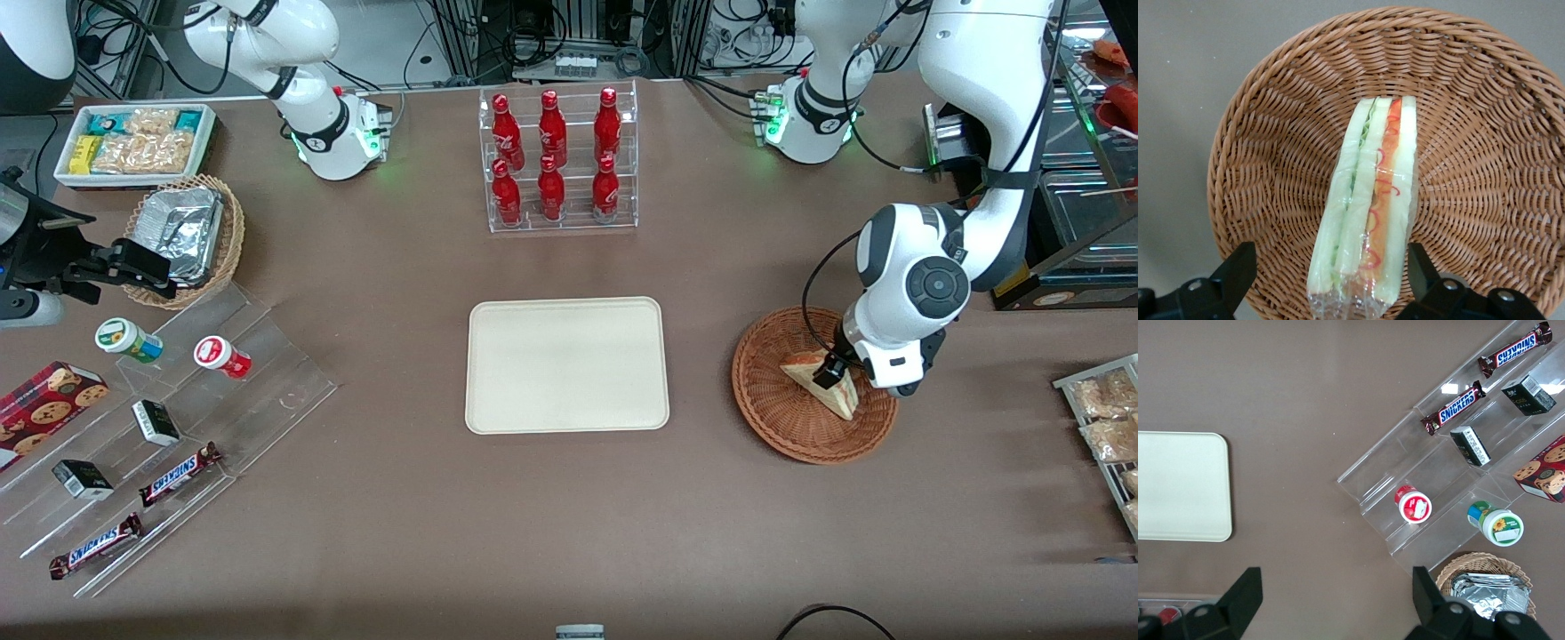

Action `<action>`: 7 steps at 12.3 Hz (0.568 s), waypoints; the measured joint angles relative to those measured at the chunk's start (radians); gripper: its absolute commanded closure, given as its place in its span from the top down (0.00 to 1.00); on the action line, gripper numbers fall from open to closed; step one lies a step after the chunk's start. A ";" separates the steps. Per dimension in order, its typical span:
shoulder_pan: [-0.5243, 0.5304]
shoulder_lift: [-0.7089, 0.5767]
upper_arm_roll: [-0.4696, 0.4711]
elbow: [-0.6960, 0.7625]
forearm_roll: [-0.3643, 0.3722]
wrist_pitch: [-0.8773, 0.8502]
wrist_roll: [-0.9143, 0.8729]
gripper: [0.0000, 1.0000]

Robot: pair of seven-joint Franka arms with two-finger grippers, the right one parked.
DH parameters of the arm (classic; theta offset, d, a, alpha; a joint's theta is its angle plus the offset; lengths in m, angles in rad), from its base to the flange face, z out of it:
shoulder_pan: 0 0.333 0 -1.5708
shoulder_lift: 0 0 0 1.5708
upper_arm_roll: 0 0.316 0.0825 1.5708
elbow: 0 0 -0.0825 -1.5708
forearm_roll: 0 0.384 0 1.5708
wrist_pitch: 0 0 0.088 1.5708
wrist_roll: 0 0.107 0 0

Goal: Place sandwich from basket to tray
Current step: 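Lower the left gripper and close it on the sandwich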

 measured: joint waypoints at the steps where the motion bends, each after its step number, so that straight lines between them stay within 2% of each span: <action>1: 0.000 0.000 0.000 -0.001 0.000 0.004 -0.006 0.20; 2: 0.000 0.000 0.000 -0.002 0.000 0.005 -0.020 0.00; 7: 0.000 0.001 0.000 0.030 0.000 -0.006 -0.052 0.00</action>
